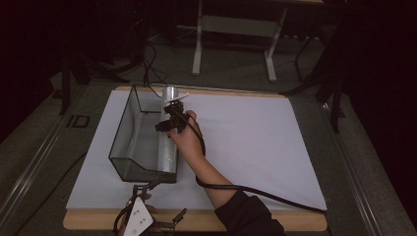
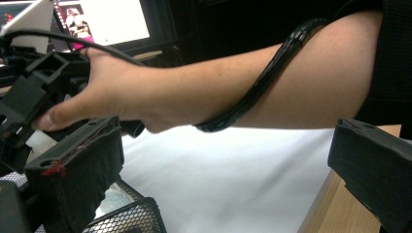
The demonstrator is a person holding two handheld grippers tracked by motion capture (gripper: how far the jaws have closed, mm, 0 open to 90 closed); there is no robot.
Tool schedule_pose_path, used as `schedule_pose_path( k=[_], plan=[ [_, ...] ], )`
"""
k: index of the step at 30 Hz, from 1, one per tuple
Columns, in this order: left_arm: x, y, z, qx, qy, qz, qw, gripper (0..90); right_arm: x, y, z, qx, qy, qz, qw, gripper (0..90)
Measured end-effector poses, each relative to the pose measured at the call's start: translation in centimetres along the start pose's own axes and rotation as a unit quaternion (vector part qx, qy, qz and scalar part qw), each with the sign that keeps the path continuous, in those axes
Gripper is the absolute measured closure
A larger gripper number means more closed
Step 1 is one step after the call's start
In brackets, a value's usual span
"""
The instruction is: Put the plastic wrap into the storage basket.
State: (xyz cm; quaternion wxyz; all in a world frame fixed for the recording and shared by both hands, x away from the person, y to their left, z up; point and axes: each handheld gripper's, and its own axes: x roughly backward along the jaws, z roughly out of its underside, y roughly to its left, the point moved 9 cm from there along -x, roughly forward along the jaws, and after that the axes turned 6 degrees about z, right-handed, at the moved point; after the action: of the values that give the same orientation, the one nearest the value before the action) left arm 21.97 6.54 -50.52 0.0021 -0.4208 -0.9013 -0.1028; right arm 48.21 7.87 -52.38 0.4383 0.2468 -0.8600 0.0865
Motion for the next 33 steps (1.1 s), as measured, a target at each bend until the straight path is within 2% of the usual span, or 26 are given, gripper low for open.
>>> schedule_pose_path(
  k=[4,5,6,8,11,17,19,20,23,28,32,33],
  plan=[
    [-0.1,0.0,0.0,0.001,0.001,0.001,1.0,0.3,2.2,0.4,-0.7,0.021,-0.016,-0.039,0.9989,13.6],
    [-0.1,0.0,0.1,0.001,0.001,0.001,1.0,0.2,2.7,0.4,-0.7,0.032,-0.017,-0.041,0.9985,13.6],
    [-0.1,0.0,0.1,0.001,0.001,0.001,1.0,0.2,2.7,0.4,-0.7,0.032,-0.017,-0.041,0.9985,13.6],
    [-0.1,0.0,0.1,0.001,0.004,0.0,1.0,0.3,3.8,0.0,-0.7,0.056,-0.026,-0.039,0.9973,13.6],
    [-0.2,0.0,0.2,0.003,0.005,0.0,1.0,0.3,4.8,-0.8,-0.8,0.069,-0.04,-0.036,0.9962,13.4],
    [-0.3,0.0,0.4,0.005,0.008,0.0,1.0,0.2,6.6,-2.9,-0.6,0.093,-0.042,-0.032,0.9942,13.3],
    [-0.3,0.0,0.4,0.005,0.009,0.0,0.9999,0.2,6.9,-3.5,-0.6,0.095,-0.046,-0.03,0.994,13.3],
    [-0.3,0.0,0.4,0.006,0.009,0.001,0.9999,0.2,7.6,-4.5,-0.6,0.093,-0.053,-0.028,0.9939,13.3],
    [-0.4,0.0,0.5,0.006,0.012,0.001,0.9999,0.2,8.6,-5.9,-0.5,0.086,-0.061,-0.025,0.9941,13.3],
    [-0.5,-0.1,0.5,0.006,0.013,0.001,0.9999,0.2,10.1,-7.9,0.0,0.07,-0.07,-0.03,0.9946,13.4],
    [-0.6,-0.1,0.6,0.007,0.014,0.001,0.9999,0.2,11.3,-9.5,0.7,0.07,-0.081,-0.029,0.9938,13.4],
    [-0.6,-0.1,0.6,0.007,0.014,0.001,0.9999,0.3,11.3,-9.5,0.7,0.07,-0.081,-0.029,0.9938,13.4]
  ],
)
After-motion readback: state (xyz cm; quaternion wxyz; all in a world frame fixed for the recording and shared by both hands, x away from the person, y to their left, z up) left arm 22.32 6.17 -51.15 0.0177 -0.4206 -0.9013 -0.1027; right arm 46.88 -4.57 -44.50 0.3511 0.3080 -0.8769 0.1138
